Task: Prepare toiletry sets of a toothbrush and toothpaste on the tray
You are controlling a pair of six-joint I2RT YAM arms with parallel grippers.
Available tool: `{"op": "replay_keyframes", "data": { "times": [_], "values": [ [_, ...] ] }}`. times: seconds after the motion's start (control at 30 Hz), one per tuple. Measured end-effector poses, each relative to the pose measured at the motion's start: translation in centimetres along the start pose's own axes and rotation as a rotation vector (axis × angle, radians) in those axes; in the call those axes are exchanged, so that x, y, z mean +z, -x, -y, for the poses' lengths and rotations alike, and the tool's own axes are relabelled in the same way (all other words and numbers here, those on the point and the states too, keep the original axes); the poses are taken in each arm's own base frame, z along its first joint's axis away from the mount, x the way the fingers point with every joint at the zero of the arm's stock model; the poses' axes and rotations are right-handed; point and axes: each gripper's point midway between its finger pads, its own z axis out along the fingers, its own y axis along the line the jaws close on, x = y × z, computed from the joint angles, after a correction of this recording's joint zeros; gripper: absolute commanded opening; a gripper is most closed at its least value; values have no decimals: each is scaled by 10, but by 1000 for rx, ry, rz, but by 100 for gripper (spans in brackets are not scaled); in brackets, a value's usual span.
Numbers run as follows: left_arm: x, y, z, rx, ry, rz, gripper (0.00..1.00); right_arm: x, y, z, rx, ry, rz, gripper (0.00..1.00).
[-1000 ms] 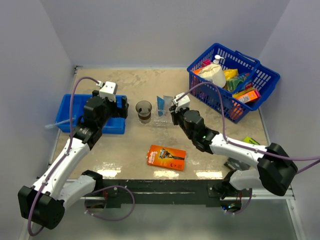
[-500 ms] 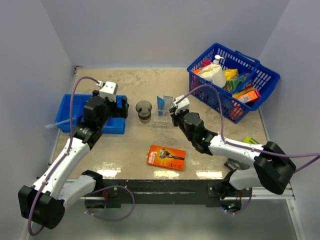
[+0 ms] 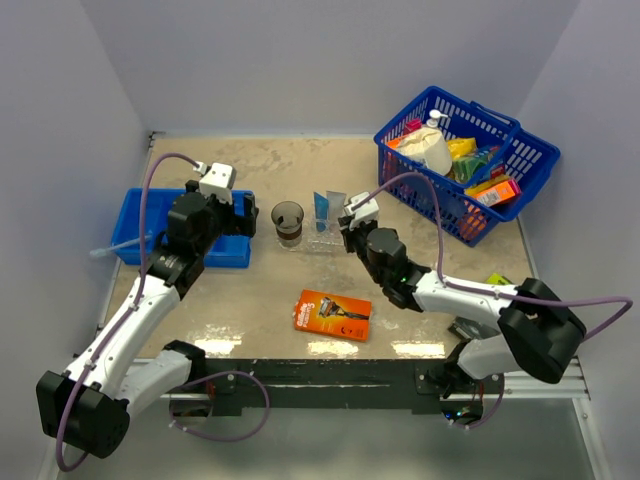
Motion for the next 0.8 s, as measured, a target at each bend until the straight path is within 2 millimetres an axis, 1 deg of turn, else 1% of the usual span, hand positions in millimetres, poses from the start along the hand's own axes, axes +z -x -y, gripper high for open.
{"op": "replay_keyframes", "data": {
  "times": [0.23,0.53,0.63,0.67,0.73,0.77,0.8],
  "values": [
    [0,0,1,0,-4,0,100,0,-1,3,7,-18,16,0],
    [0,0,1,0,-7,0,100,0,-1,1,7,-18,37,0],
    [0,0,1,0,-7,-1,100,0,-1,1,7,-19,37,9],
    [0,0,1,0,-7,-1,100,0,-2,1,7,-18,37,16],
    [0,0,1,0,-8,-1,100,-1,-2,0,6,-16,37,22],
    [0,0,1,0,-8,-1,100,-1,-2,0,6,-16,36,27],
    [0,0,2,0,-10,-1,100,-1,-2,0,5,-17,35,30]
  ]
}}
